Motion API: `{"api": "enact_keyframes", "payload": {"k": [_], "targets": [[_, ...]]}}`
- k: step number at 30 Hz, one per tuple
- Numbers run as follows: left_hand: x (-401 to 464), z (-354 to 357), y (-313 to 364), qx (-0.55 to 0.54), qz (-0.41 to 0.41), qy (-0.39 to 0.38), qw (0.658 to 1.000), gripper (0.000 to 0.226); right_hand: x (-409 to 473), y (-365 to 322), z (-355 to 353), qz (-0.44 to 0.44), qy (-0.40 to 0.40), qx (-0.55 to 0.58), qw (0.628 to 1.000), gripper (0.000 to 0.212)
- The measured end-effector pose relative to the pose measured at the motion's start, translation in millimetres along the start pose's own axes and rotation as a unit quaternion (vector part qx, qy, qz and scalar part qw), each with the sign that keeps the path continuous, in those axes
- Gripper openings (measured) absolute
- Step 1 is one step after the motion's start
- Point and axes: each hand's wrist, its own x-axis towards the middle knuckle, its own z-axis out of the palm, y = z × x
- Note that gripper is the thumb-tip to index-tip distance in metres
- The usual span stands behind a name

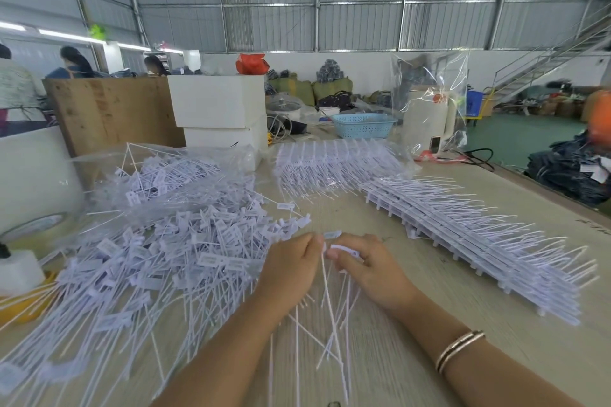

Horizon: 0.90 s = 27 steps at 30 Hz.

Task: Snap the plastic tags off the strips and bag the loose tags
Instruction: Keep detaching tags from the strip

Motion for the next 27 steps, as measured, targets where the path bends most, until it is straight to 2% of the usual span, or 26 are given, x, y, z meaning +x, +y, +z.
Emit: {"api": "enact_keyframes", "payload": {"k": [3,7,11,16,20,23,25,27], "targets": [[2.5,-2.1,-1.4,-0.051,-0.029,0.020,0.998,0.039,1.7,2.0,-3.1,0.004,0.052,0.045,0.998,0.021],[-2.4,2.1,-1.7,0.009,0.016,0.020,1.000,0.042,-1.0,8.6,-1.8,0.039,0.000,0.034,0.999,0.027],[-2.2,1.6,-0.5,0.006,0.031,0.051,0.998,0.039,0.6,13.0,-3.9,0.070,0.028,0.054,0.996,0.024],[-3.4,-2.7,2.5,0.002,0.051,0.067,0.996,0.033,6.8,26.2,-10.5,0.157,0.115,-0.072,0.978,0.026],[-6.0,-1.9,4.4,0.040,0.071,0.045,0.996,0.030,13.1,30.2,-12.0,0.258,0.128,-0.159,0.944,0.020],[-8.8,-1.3,6.1,0.078,0.067,0.018,0.994,0.038,10.9,27.3,-18.1,0.260,0.154,-0.177,0.937,0.027],[-9.0,-1.5,5.5,0.081,0.064,0.025,0.994,0.043,9.8,23.2,-26.0,0.244,0.145,-0.227,0.932,0.025],[-7.3,-2.7,5.1,0.079,0.063,0.049,0.994,0.046,8.5,16.4,-33.5,0.273,0.074,-0.255,0.925,0.031]]}}
